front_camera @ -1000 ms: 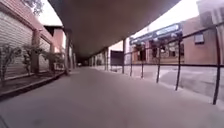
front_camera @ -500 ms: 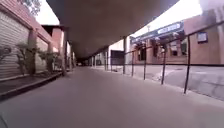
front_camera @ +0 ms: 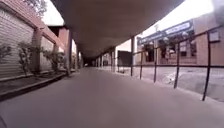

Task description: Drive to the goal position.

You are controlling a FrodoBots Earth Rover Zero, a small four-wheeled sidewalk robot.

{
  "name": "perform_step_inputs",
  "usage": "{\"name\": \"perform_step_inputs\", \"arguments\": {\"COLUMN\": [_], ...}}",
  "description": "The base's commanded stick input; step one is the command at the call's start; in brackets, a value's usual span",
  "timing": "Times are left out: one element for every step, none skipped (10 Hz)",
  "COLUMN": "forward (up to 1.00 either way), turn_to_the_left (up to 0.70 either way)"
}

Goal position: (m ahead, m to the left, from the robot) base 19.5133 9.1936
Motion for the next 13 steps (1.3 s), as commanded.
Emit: {"name": "perform_step_inputs", "arguments": {"forward": [0.7,0.7,0.7,0.7,0.7,0.7,0.7,0.7,0.7,0.7,0.7,0.7,0.7], "turn_to_the_left": [0.0,0.0,0.0,0.0,0.0,0.0,0.0,0.0,0.0,0.0,0.0,0.0,0.0]}}
